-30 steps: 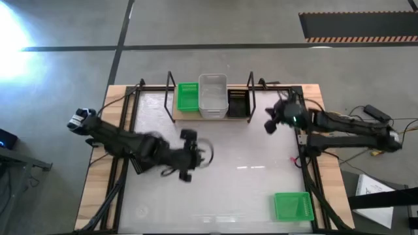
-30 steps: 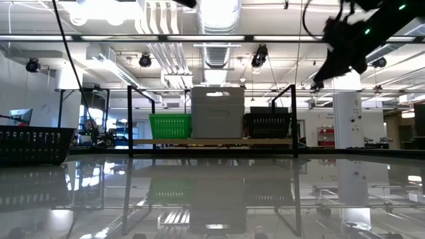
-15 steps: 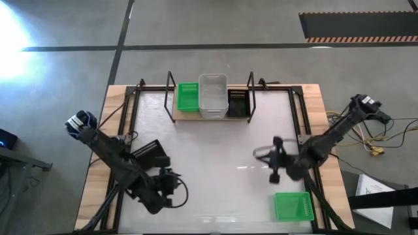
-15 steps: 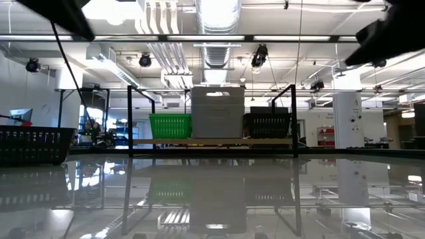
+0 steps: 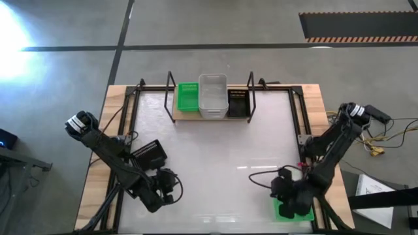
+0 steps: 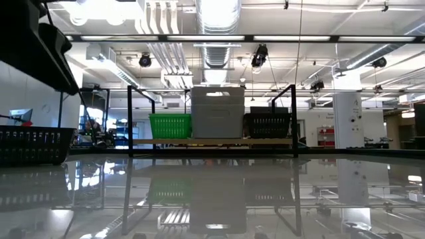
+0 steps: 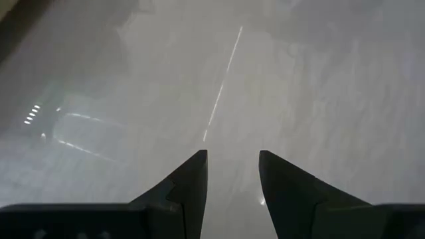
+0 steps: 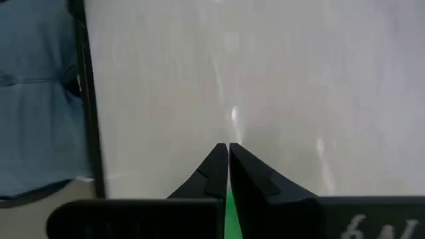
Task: Stack baskets on shelf by color
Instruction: Stack the black bin on the stacked black bins on the shelf
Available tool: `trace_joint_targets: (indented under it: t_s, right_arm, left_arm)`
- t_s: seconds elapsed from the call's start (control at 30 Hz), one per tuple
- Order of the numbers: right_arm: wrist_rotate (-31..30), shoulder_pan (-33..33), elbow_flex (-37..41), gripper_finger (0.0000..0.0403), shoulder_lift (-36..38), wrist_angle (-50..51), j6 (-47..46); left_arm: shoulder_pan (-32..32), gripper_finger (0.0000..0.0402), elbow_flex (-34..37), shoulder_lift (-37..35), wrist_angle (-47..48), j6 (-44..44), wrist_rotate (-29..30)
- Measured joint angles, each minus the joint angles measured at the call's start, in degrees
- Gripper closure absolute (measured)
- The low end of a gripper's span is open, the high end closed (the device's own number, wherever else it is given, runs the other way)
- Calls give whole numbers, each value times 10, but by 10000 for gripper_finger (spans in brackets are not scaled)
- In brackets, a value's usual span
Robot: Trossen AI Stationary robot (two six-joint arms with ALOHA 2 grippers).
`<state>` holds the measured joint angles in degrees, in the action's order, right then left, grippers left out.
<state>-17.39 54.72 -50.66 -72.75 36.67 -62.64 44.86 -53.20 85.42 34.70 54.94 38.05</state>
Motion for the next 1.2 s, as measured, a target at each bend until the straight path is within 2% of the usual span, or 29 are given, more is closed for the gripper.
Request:
trace_joint_targets:
  t_s: [0.17, 0.33, 0.53, 0.7, 0.83, 0.97, 1.1, 1.2]
  right_arm:
    - [90, 5, -72, 391, -70, 46, -125]
    - [166, 4, -123, 356, -138, 56, -193]
    - [175, 4, -209, 283, -194, 145, -211]
    - [162, 4, -276, 225, -226, 280, -248]
    - [144, 4, -298, 201, -242, 338, -240]
    - [142, 4, -292, 196, -246, 333, -211]
    - [119, 4, -286, 195, -249, 335, -187]
    - [81, 4, -286, 195, -249, 332, -160]
  left_arm:
    - [0, 281, 13, 0, -30, -3, 19]
    - [0, 281, 25, 0, -65, -36, 57]
    - [-2, 281, 41, 0, -115, -101, 65]
    - [-2, 281, 40, 0, -114, -108, 54]
    - [-2, 281, -2, -2, 6, -66, -74]
    - [-2, 281, -41, -3, 181, 14, -144]
    - [-2, 281, -51, -3, 296, 56, -161]
    - [-2, 281, -33, -3, 332, 78, -162]
